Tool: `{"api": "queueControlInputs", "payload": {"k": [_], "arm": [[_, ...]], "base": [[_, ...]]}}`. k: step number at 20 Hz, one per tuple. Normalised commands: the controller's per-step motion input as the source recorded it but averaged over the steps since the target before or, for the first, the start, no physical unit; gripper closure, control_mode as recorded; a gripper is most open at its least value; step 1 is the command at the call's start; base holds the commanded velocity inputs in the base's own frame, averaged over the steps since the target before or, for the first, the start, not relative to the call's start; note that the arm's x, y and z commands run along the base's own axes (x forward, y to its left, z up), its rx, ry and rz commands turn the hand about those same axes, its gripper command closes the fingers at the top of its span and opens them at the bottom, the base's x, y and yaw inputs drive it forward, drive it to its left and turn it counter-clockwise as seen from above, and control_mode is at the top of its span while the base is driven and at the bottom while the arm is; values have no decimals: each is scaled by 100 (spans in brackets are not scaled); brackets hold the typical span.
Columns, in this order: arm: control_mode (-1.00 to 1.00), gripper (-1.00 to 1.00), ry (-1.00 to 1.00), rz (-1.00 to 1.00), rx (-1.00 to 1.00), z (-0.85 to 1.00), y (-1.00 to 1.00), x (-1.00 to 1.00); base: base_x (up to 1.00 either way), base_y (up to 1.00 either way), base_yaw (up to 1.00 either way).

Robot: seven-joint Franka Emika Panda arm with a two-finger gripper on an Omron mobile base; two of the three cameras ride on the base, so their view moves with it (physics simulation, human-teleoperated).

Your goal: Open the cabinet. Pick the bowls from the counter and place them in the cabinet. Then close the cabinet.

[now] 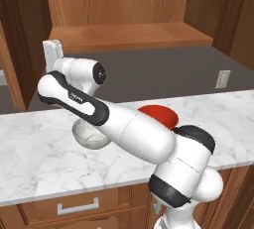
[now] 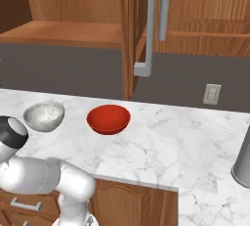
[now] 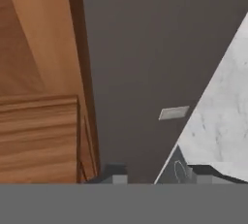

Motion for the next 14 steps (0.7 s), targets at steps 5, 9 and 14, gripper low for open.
{"api": "queueControlInputs", "payload": {"k": [5,9,14], "arm": [[-100,-100,13,2,-15,1,52,20],[-100,-100,8,14,1,12,-31,-11],[-100,-100,15,18,6,45,-51,-29]], "base": [[0,0,0],[0,0,0],[0,0,0]]}}
